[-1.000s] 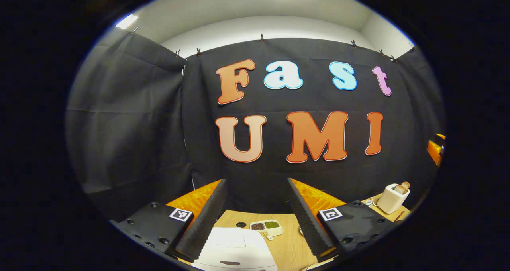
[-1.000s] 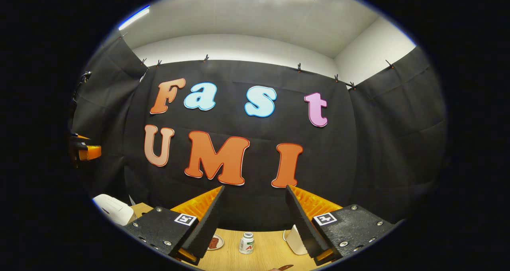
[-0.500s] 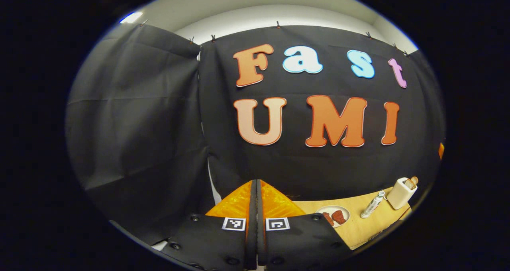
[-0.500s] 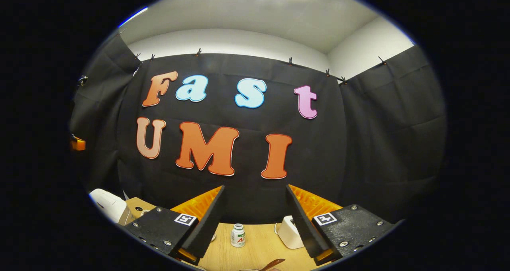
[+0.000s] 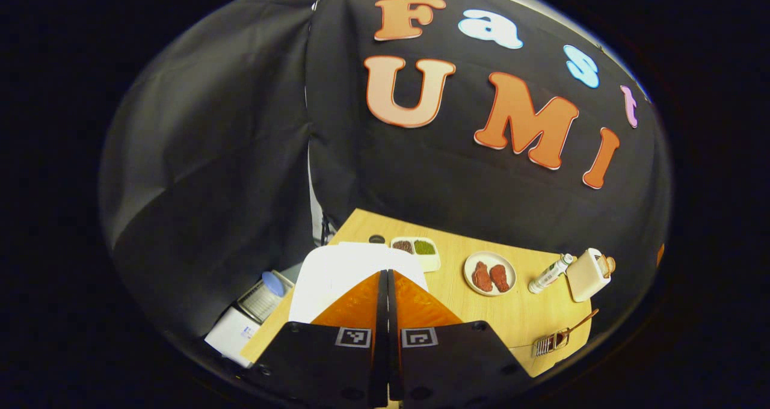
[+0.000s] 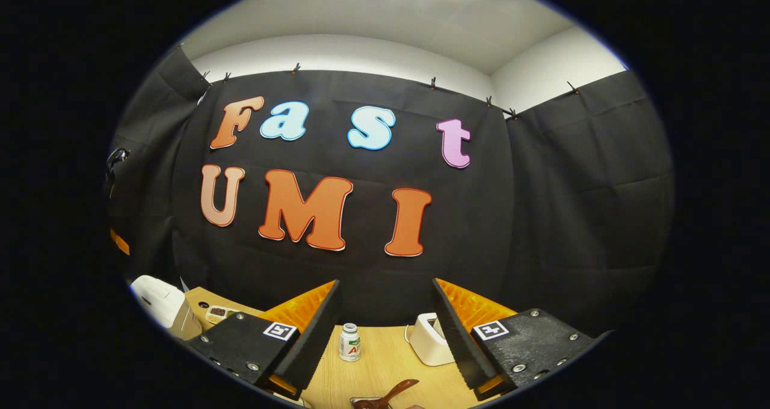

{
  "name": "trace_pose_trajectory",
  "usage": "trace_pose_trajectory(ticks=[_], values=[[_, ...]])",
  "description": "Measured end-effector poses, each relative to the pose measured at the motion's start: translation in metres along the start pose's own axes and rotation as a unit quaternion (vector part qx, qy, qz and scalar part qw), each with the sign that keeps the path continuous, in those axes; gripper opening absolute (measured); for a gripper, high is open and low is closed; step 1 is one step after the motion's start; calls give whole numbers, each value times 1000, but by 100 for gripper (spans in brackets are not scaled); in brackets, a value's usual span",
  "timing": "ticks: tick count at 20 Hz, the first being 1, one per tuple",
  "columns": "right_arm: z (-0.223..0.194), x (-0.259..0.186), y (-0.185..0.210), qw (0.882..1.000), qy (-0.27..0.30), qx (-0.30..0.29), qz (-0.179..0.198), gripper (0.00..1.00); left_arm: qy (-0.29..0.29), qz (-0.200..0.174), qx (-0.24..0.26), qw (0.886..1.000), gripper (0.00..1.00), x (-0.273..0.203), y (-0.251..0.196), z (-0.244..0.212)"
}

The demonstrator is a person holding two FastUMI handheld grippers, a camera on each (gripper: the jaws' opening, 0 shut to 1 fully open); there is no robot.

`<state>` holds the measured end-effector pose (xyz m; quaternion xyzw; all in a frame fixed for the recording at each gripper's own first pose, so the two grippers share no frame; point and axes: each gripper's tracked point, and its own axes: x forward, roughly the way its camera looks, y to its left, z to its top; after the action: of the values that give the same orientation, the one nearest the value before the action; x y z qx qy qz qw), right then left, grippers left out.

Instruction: Close the left gripper, press the button to open the rice cooker; take a wooden spoon from the chopstick holder with the right hand, scoop a spoonful of rice and pour it into the rice cooker, then put the wooden spoon back into the chopstick holder.

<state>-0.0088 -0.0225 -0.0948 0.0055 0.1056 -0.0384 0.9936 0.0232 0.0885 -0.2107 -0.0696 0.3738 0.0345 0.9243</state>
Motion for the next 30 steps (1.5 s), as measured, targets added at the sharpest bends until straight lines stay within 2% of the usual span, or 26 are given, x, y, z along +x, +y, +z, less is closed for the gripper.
trace_pose_trajectory(ticks=[4, 8, 17, 20, 23, 25, 28, 30], values=[[-6, -6, -8, 1000, 9, -3, -12, 91, 78, -13, -33, 996, 5, 20, 6, -37], [-15, -13, -12, 1000, 21, -4, -18, 91, 145, -23, -60, 987, 5, 39, 9, -73], [-34, -27, -28, 998, 45, -12, -44, 91, 219, -31, -96, 970, 5, 69, 19, -126], [-39, -28, -26, 998, 51, -2, -43, 92, 206, -30, -64, 976, 5, 69, 20, -128], [-43, -26, -21, 998, 55, 2, -34, 92, 191, -22, -52, 980, 5, 65, 19, -125], [-46, -24, -22, 998, 59, -3, -30, 91, 157, -12, -38, 987, 5, 59, 23, -117], [-51, -21, -26, 997, 69, 4, -26, 92, 81, -7, -25, 996, 5, 42, 19, -83], [-55, -21, -25, 997, 75, 8, -19, 92, 36, 13, -8, 999, 5, 32, 26, -58]])
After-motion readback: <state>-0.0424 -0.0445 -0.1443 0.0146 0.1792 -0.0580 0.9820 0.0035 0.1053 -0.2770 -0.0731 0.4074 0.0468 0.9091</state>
